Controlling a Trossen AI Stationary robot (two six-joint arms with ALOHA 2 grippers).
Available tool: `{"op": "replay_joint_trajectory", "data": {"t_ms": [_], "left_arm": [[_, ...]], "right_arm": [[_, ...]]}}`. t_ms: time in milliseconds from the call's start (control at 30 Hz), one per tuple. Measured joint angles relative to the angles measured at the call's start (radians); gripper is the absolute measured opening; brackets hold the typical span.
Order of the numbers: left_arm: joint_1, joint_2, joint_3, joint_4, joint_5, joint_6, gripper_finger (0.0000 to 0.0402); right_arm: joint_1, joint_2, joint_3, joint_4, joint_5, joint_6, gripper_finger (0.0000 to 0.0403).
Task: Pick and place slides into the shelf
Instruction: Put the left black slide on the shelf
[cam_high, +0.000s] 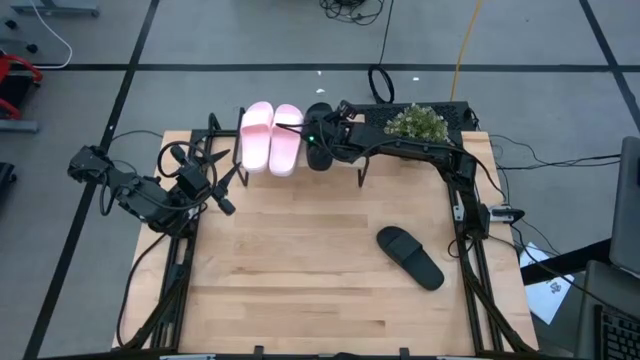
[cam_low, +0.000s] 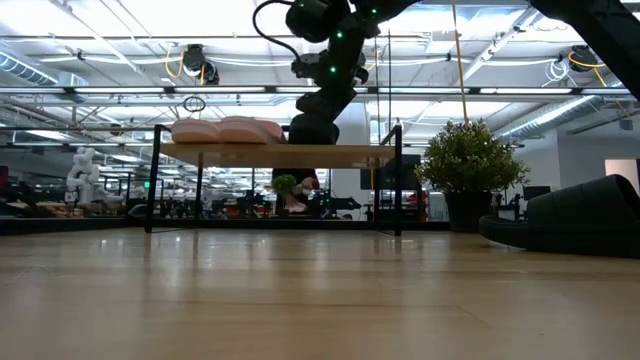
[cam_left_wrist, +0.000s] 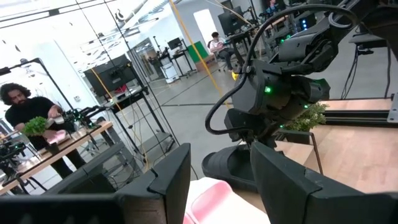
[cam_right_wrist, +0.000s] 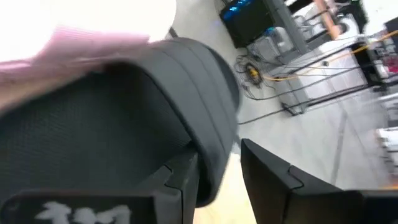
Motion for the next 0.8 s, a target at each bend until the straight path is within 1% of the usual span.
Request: {"op": "replay_joint_trajectory", "data": {"t_ms": [533,667,800], "left_arm": [[0.000,0.000,0.000,0.000,0.000,-0.002,0.0175],[0.000,0.000,0.000,0.000,0.000,-0.002,0.0175],[0.000,0.000,0.000,0.000,0.000,-0.002,0.0175]], "right_arm": [[0.003,0.001,0.000,0.060,0.002,-0.018,0.0109],[0.003,0.001,0.000,0.081,-0.036,-0.015,0.0109],[0.003,0.001,0.000,0.083,-0.043,-0.009,0.0109]]}}
